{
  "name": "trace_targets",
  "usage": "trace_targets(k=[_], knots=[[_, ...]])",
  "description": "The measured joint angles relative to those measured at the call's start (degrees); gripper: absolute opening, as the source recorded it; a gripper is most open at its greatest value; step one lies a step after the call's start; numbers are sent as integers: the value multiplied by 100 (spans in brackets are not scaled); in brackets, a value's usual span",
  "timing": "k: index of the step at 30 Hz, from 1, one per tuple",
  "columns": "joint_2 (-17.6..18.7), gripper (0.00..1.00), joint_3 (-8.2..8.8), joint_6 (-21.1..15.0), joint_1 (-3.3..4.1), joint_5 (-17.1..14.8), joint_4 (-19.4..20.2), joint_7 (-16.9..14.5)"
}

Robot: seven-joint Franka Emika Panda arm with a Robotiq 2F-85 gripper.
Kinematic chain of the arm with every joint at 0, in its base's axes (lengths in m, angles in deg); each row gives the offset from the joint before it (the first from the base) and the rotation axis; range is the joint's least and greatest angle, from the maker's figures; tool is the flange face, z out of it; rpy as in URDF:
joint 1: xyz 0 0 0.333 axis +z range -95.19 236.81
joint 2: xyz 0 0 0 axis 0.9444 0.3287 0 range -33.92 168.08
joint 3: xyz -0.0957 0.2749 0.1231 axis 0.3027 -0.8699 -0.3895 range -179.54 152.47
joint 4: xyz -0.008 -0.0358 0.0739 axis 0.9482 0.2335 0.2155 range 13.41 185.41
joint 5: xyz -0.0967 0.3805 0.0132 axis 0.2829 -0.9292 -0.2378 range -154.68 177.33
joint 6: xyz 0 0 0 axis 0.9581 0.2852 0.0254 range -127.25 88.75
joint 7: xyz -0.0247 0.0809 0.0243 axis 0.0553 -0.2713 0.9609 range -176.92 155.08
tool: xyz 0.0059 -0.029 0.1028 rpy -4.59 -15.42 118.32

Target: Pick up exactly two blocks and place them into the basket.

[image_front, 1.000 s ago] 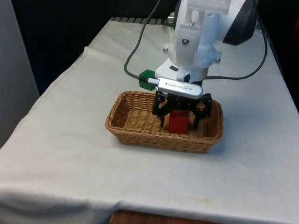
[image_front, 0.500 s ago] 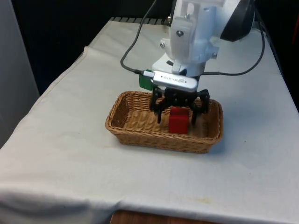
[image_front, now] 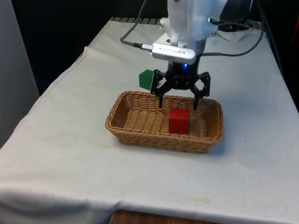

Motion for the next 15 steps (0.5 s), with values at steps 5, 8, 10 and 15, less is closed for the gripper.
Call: trace_targets(k=[5, 8, 10, 15], knots=[[-241, 100, 0, -115, 23, 34, 269, 0], [-407, 100, 0, -206, 34, 63, 458, 0], [-573, 100, 0, -281, 46, 86, 636, 0], [-814, 100, 0, -372, 46, 120, 882, 0]])
